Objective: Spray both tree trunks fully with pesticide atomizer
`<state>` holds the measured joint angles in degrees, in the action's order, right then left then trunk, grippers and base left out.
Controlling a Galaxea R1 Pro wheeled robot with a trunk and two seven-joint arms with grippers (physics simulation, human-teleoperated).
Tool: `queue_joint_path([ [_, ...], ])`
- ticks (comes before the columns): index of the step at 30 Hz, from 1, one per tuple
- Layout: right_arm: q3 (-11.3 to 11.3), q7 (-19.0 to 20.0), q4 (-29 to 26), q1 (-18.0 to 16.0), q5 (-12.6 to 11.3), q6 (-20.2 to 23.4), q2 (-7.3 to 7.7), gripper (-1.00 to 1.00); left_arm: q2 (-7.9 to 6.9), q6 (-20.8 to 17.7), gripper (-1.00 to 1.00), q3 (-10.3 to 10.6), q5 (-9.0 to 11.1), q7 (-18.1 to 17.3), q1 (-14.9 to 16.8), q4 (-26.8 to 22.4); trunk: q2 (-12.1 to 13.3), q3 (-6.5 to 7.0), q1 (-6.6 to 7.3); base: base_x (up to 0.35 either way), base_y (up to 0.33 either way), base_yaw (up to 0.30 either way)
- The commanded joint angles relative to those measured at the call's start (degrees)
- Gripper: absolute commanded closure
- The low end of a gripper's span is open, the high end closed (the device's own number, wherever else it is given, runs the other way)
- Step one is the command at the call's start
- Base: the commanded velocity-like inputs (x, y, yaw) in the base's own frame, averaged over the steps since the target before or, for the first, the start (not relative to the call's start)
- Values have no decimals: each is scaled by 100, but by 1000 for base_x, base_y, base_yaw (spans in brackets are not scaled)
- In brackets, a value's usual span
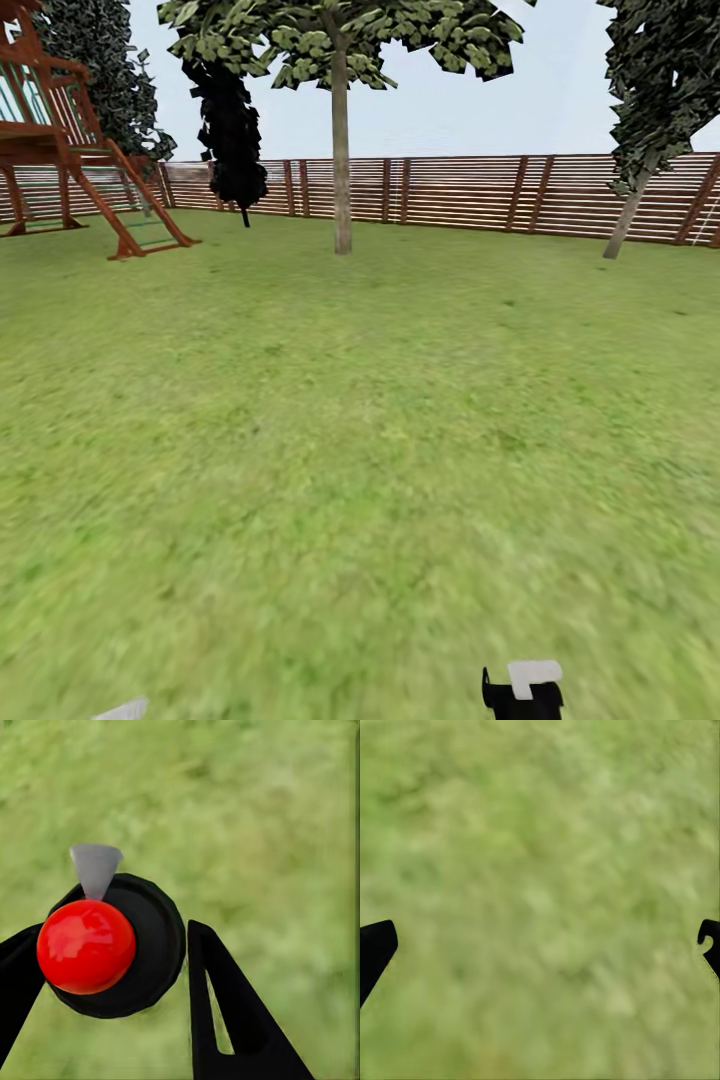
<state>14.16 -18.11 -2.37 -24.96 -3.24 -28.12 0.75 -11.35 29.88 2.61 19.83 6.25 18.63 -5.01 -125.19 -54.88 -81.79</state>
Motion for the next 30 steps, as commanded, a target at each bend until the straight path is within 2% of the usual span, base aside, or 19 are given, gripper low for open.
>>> queue_joint_path([
  [1,3,0,0,0,0,0,-7,-100,0,0,100,0,-2,-1,0,0,0,0,0,340,0,0],
  [30,8,9,0,0,-1,0,-31,-100,2,0,100,-2,-5,-1,0,0,0,0,0,340,0,0],
])
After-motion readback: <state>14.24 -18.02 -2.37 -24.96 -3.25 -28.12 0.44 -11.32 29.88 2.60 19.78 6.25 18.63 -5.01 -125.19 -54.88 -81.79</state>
